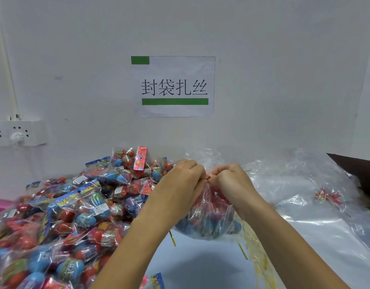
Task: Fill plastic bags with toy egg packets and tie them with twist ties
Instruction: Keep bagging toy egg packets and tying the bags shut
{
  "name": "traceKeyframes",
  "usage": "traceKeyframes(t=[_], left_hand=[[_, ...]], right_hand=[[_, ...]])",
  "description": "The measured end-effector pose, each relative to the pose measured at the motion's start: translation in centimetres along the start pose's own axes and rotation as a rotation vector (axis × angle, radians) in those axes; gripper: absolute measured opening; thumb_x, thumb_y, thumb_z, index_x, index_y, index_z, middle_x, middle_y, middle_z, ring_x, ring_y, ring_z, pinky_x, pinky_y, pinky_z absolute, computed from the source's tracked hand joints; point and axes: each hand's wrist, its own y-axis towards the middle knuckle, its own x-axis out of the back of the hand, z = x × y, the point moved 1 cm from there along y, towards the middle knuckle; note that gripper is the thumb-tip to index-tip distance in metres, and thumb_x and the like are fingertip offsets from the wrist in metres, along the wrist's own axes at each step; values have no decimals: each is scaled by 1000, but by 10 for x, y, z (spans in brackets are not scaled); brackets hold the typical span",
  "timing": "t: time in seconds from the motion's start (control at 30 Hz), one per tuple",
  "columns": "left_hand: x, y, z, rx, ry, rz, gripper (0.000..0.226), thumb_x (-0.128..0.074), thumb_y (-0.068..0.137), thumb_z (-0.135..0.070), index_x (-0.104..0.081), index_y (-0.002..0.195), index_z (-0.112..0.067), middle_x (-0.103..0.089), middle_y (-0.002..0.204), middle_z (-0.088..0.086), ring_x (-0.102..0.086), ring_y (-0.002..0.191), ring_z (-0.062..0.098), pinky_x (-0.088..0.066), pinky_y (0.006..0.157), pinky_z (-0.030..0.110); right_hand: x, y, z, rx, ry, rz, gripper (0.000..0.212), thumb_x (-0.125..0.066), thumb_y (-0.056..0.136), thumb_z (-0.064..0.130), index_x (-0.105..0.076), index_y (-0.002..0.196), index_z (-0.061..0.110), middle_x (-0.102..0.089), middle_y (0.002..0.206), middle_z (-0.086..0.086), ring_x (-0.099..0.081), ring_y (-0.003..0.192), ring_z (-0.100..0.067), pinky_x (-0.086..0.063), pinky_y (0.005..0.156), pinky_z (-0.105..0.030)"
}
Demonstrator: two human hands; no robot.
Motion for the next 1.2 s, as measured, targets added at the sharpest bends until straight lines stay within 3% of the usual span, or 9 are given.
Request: traceKeyframes(t=[0.17, 0.3, 0.37, 0.43, 0.57, 0.73, 0.93, 1.13, 1.2], left_hand=[[-5, -1, -2, 120, -59, -131, 13, -60, 96, -25, -66, 91, -15, -60, 88, -6, -50, 89, 12, -46, 80, 32], [-8, 2, -6, 298, -258, -178, 14, -65, 92, -23, -68, 79, -19, -62, 80, -9, -56, 81, 10, -48, 74, 29], [-7, 3, -5, 418, -401, -169, 20, -66, 90, -21, -70, 71, -18, -63, 67, -10, -57, 64, 6, -46, 62, 20], [-6, 4, -4, 525, -544, -123, 27, -65, 91, -20, -70, 66, -13, -56, 49, -8, -46, 45, 6, -38, 46, 15], [-6, 2, -2, 618, -613, -37, 43, -62, 95, -21, -56, 56, -5, -32, 37, -10, -26, 34, 7, -23, 37, 12], [-6, 2, -3, 637, -630, 42, 55, -57, 99, -28, -37, 48, -17, -25, 36, -12, -21, 33, 7, -20, 34, 13], [-9, 2, -2, 583, -647, -5, 38, -57, 97, -28, -56, 63, -11, -36, 41, -12, -30, 38, 6, -26, 38, 13], [-10, 3, -1, 588, -702, 13, 42, -54, 100, -28, -47, 62, -10, -30, 44, -6, -24, 38, 9, -23, 38, 15], [-9, 1, 1, 633, -741, 37, 40, -53, 100, -29, -53, 68, -6, -36, 50, 2, -30, 42, 13, -29, 43, 17]], right_hand=[[0, 0, 3, -2, 123, -5, 43, -56, 87, -5, -63, 51, 17, -59, 61, -4, -56, 68, -21, -46, 66, -33], [1, 0, 5, 9, 176, 2, 39, -60, 88, -3, -66, 54, 16, -63, 61, -6, -59, 62, -20, -45, 55, -27], [0, 1, 5, 24, 171, 4, 35, -63, 89, 2, -67, 57, 16, -62, 64, -8, -56, 62, -21, -43, 53, -25], [0, 1, 4, 51, 126, -9, 35, -67, 89, 9, -69, 56, 19, -62, 61, -4, -53, 58, -19, -39, 49, -23], [-3, 0, 2, 110, 2, -33, 35, -69, 91, 17, -69, 57, 24, -60, 54, 6, -50, 46, -7, -39, 45, -19], [-4, 0, 2, 159, -51, -42, 28, -68, 92, 18, -67, 64, 20, -58, 50, 10, -48, 44, -3, -40, 47, -15], [-1, -1, 3, 177, -15, -26, 28, -68, 93, 17, -68, 65, 18, -58, 51, 9, -49, 44, -2, -40, 45, -14], [4, -3, 5, 243, -49, 12, 24, -67, 95, 18, -67, 71, 13, -57, 49, 11, -48, 43, -1, -39, 45, -14], [3, -3, 6, 275, -73, 11, 23, -67, 94, 18, -66, 72, 14, -58, 50, 12, -49, 42, -1, -39, 45, -14]])
